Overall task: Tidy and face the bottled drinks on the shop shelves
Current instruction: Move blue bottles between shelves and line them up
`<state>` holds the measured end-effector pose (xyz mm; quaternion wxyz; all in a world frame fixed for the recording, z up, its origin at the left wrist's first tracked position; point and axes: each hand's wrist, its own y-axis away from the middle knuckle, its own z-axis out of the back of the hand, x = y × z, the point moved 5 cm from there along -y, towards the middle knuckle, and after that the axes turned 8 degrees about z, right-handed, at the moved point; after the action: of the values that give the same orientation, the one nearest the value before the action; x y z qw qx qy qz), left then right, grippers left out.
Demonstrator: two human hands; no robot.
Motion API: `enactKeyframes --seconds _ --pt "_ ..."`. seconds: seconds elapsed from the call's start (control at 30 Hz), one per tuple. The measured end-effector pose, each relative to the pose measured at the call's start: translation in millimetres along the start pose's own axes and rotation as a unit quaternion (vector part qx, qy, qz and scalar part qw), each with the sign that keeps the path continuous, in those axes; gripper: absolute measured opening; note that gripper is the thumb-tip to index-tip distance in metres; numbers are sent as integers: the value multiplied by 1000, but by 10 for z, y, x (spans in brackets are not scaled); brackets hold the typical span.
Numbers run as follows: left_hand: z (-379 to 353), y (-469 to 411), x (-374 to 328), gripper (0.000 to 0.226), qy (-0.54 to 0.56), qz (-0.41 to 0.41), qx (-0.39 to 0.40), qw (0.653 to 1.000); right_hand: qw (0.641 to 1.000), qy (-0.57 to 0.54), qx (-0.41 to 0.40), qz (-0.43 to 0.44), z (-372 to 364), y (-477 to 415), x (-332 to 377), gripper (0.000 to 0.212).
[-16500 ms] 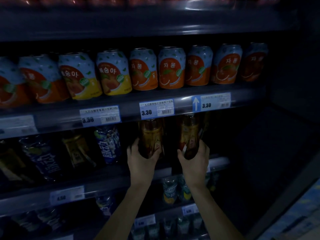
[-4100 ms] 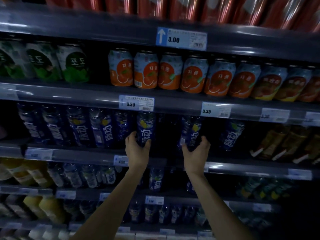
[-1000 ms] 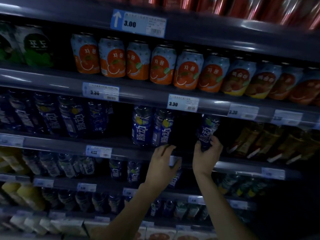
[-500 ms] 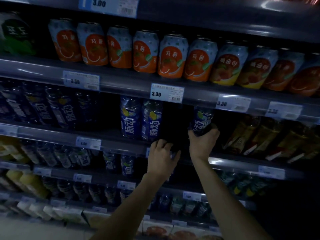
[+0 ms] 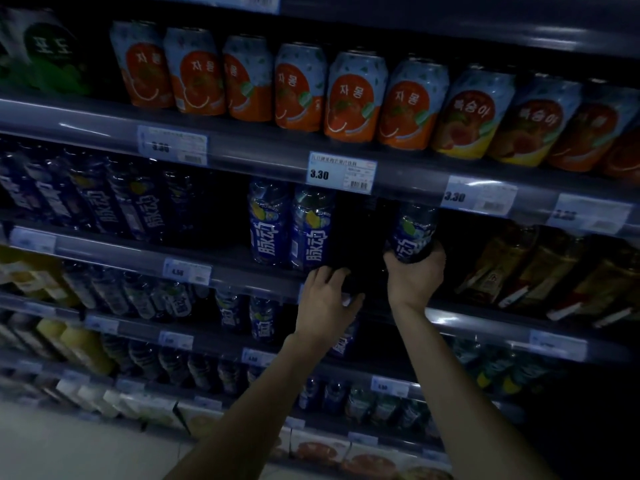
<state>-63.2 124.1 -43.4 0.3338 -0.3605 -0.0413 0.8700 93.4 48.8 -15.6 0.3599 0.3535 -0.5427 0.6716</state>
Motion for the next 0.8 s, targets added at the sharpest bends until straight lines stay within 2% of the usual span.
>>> enactKeyframes --seconds 0.23,0.67,0.8 --pt "254 72 83 41 42 -18 -56 997 999 6 -5 33 130 246 79 66" --pt "637 237 633 45 115 26 -21 993 996 -45 -41 58 197 751 208 69" --pt "738 265 853 43 129 39 -32 990 996 -54 -26 66 201 918 330 71"
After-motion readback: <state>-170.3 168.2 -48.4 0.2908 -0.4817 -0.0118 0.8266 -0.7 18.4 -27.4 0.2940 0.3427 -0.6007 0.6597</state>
